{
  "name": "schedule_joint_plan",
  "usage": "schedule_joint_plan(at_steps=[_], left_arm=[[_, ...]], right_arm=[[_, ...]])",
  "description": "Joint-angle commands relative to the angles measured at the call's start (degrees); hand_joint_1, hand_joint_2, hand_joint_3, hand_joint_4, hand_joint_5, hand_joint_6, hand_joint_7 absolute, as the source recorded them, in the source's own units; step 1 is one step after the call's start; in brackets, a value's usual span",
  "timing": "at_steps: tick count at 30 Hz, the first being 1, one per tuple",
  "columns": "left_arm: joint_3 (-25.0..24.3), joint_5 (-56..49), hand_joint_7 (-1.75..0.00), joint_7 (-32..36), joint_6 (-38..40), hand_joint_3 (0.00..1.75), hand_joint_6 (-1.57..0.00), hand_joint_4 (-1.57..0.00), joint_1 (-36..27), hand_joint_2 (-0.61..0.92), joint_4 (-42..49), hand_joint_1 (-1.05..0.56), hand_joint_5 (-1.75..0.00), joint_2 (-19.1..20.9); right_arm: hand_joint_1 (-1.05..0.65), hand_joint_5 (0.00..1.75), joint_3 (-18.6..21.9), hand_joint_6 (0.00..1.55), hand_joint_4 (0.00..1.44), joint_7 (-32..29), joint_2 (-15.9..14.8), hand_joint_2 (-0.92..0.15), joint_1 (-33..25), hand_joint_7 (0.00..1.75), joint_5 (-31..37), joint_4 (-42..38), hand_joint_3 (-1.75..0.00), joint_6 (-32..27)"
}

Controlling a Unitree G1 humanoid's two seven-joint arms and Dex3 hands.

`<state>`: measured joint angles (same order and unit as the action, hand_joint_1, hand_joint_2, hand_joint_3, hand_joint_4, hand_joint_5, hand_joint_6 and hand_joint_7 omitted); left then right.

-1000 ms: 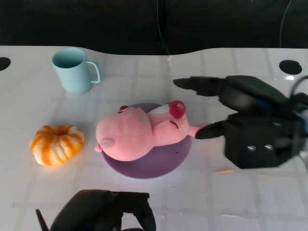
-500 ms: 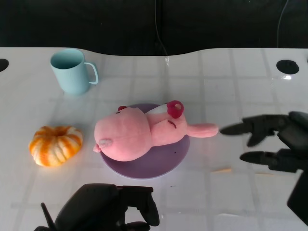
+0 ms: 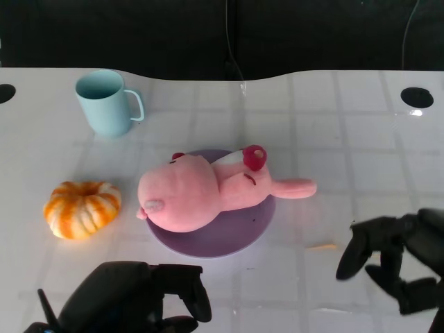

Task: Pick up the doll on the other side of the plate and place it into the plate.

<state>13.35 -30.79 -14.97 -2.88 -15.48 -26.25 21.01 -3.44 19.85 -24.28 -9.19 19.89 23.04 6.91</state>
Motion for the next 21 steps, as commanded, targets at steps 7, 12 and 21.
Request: schedule_joint_plan(at_steps=[7, 12, 21], left_arm=[[-1.6, 1.4, -1.09, 0.6, -2.8, 0.32, -0.71, -0.67, -0.7, 0.92, 2.3, -0.3, -1.56, 1.4], [-1.7, 1.6, -1.08, 0.7, -3.5, 0.31, -0.71, -0.66, -0.8, 0.92, 2.6, -0.29, -1.56, 1.3], [-2.1, 1.8, -1.07, 0.0, -3.0, 0.32, -0.7, -0.65, -0.7, 0.92, 1.5, -0.3, -1.55, 1.2]], right_arm=[[0.09, 1.72, -2.1, 0.87, 0.9, -2.4, 0.2, -0.3, 1.9, 1.32, 2.5, -4.7, -1.33, 1.0], [0.08, 1.71, -2.5, 0.87, 0.91, -4.0, 0.2, -0.29, 2.8, 1.37, 3.1, -7.1, -1.32, 2.9], [0.09, 1.7, -2.6, 0.85, 0.9, -1.3, -0.3, -0.31, 4.2, 1.36, 1.1, -7.4, -1.3, 1.2]])
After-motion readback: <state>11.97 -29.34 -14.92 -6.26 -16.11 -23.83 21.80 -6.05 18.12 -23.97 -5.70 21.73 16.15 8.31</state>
